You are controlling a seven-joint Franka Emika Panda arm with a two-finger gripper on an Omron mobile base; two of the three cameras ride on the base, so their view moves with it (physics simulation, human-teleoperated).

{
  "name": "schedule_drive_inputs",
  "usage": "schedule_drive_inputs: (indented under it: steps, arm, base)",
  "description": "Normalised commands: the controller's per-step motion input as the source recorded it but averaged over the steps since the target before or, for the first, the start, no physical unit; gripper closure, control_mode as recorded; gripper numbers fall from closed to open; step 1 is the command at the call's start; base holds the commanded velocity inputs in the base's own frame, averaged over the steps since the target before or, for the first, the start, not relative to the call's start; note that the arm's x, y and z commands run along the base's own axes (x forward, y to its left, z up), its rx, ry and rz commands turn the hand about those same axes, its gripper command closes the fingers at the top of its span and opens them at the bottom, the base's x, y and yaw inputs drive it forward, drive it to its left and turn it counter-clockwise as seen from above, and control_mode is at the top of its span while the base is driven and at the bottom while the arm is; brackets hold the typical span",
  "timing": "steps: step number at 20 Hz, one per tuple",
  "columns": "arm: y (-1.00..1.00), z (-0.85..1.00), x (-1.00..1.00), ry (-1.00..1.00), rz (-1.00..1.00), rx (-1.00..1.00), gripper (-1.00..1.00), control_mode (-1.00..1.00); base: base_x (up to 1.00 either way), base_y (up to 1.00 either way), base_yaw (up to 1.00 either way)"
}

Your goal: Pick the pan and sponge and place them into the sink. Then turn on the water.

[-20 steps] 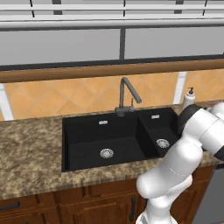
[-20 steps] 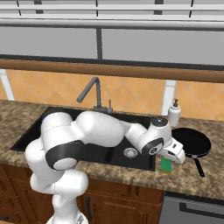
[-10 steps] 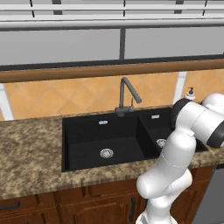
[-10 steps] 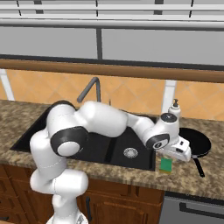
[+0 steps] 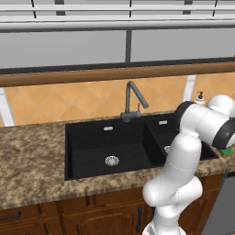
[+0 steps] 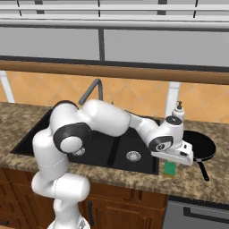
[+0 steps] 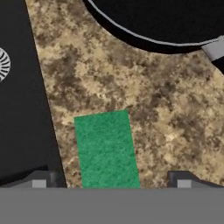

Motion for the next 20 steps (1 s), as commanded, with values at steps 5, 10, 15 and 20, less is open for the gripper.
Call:
schedule_drive_inputs:
  steps: [5, 10, 15, 20]
  arm:
    - [0.16, -0.3, 0.02, 0.0, 0.12, 0.0, -1.0, -1.0]
    - [0.0, -0.15, 0.04, 0.05, 0.12, 0.0, -1.0, -1.0]
    - [0.0, -0.25, 0.04, 0.14, 0.11, 0.0, -1.0, -1.0]
    - [0.0, -0.24, 0.13, 0.1, 0.13, 0.0, -1.0, -1.0]
  base:
    - [0.0, 0.0, 0.0]
    - [0.0, 0.0, 0.0]
    - [0.0, 0.0, 0.0]
    - [0.0, 0.0, 0.0]
